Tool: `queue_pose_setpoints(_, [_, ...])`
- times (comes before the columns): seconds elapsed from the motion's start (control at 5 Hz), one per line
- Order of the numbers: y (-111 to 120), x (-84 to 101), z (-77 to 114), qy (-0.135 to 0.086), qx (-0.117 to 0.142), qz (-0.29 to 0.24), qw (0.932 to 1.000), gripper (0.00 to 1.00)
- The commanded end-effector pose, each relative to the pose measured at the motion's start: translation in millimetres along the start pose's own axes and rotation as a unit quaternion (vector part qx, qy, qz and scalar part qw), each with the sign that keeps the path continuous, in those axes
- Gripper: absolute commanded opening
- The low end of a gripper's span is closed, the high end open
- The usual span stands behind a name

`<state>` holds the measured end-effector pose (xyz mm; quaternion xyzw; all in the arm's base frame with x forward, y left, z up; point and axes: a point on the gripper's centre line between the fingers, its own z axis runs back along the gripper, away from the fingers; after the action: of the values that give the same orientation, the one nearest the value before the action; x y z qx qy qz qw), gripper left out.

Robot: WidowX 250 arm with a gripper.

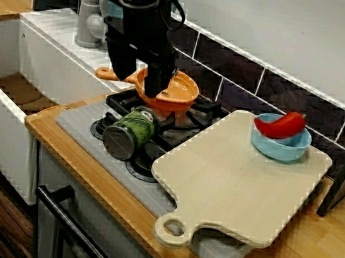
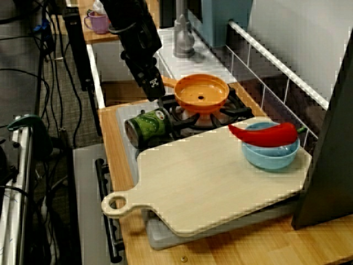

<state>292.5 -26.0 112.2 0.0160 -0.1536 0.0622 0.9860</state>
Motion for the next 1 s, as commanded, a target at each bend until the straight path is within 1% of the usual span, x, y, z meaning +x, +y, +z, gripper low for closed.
queue_pose_setpoints(0.0, [-5.9, -7.0, 2.0, -0.021, 0.000, -0.006, 0.9998, 1.00])
queue_pose_setpoints(0.6, [-7.6, -9.3, -4.3, -0.016, -0.005, 0.038, 0.9992, 1.00])
queue_pose_setpoints(0.8, [-8.7, -9.3, -7.1, -0.019, -0.003, 0.041, 0.9990, 1.00])
